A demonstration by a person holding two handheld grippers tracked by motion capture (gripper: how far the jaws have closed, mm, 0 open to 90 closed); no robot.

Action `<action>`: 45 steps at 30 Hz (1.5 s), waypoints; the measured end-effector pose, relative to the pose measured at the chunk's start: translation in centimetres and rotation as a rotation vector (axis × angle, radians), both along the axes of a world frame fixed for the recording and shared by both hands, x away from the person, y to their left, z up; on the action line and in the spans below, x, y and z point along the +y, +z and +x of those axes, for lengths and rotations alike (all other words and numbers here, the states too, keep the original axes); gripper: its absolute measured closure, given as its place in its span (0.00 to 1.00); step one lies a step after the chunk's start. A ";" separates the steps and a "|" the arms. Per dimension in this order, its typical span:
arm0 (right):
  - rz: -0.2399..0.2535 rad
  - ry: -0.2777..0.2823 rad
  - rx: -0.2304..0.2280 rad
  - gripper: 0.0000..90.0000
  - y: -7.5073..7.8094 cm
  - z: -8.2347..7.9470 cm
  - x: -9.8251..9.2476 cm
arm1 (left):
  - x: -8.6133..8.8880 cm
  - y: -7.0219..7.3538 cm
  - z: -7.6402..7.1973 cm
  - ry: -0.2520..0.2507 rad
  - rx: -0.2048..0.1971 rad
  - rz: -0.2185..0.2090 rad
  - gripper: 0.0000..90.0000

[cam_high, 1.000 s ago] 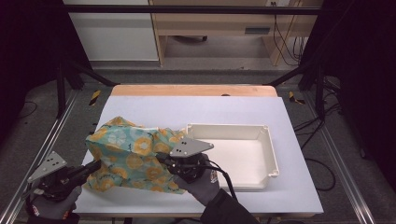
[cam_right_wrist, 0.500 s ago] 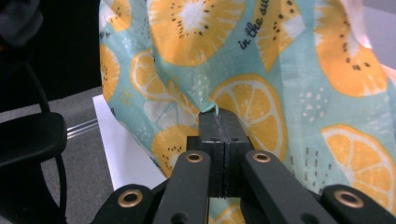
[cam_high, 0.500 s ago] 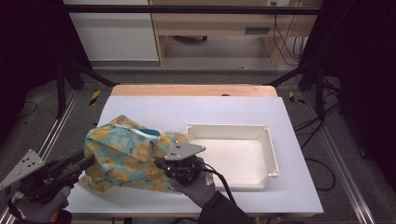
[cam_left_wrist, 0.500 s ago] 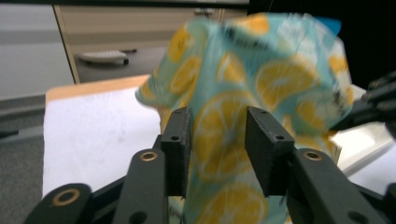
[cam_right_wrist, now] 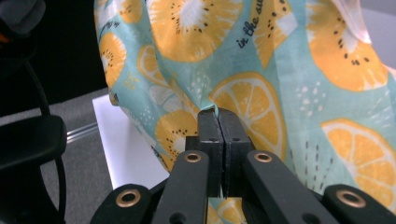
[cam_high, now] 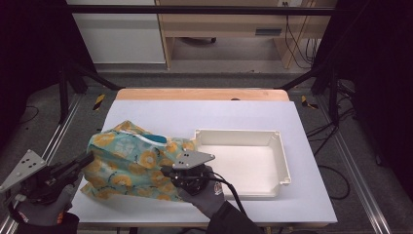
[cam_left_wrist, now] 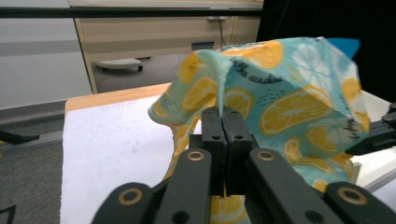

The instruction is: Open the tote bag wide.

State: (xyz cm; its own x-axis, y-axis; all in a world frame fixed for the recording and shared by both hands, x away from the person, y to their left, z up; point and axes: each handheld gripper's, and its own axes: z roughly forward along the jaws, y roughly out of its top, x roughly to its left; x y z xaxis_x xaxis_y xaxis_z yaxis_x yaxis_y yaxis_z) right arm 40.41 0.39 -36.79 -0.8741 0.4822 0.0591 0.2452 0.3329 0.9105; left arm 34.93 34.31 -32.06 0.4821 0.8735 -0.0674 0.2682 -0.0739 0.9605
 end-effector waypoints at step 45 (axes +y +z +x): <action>0.046 -0.112 -0.016 1.00 1.2 1.5 -2.6 | 0.3 -5.9 -0.4 -0.038 0.184 0.055 1.00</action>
State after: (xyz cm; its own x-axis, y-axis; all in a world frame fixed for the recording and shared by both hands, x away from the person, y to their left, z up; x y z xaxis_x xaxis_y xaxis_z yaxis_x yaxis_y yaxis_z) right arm 41.88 -2.26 -35.56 -0.8157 0.5742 0.0701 0.2639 0.2615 0.9284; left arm 34.54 34.65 -37.99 0.4984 0.8600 -0.1100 0.4352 -0.1384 0.8896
